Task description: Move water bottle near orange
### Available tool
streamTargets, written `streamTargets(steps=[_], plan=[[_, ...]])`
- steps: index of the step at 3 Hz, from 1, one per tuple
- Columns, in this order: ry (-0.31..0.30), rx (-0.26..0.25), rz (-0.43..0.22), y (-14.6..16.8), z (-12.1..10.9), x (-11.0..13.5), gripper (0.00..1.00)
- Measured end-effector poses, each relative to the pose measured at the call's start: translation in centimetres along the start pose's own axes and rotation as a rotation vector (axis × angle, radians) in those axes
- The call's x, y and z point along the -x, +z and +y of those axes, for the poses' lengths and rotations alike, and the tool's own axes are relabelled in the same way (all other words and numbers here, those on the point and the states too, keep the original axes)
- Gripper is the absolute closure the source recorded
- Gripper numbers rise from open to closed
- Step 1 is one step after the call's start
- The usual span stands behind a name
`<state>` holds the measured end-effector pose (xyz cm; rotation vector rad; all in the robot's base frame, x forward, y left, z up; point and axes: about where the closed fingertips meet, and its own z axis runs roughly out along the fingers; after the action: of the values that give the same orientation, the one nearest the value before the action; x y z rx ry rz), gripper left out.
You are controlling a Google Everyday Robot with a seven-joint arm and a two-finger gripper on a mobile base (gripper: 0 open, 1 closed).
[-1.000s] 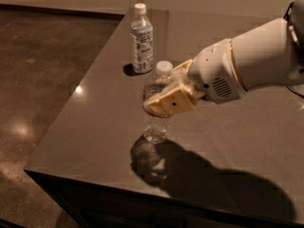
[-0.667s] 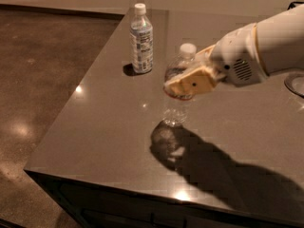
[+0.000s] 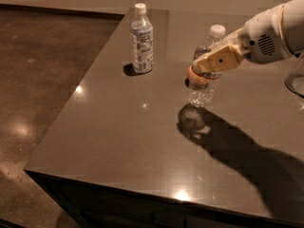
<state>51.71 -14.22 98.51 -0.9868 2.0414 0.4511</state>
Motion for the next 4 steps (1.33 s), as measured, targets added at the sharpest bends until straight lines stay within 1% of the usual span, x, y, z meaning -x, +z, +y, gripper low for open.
streamTargets(steps=[1,2,3,4], plan=[[0.025,-0.05,0.019,0.2,-2.9,-0.6,1.0],[0.038,-0.085,0.043,0.7,-5.0,-1.0,1.0],[0.045,-0.109,0.066,1.3,-6.1,-1.5,0.84],[0.055,-0.121,0.079,1.7,-6.7,-2.2,0.6]])
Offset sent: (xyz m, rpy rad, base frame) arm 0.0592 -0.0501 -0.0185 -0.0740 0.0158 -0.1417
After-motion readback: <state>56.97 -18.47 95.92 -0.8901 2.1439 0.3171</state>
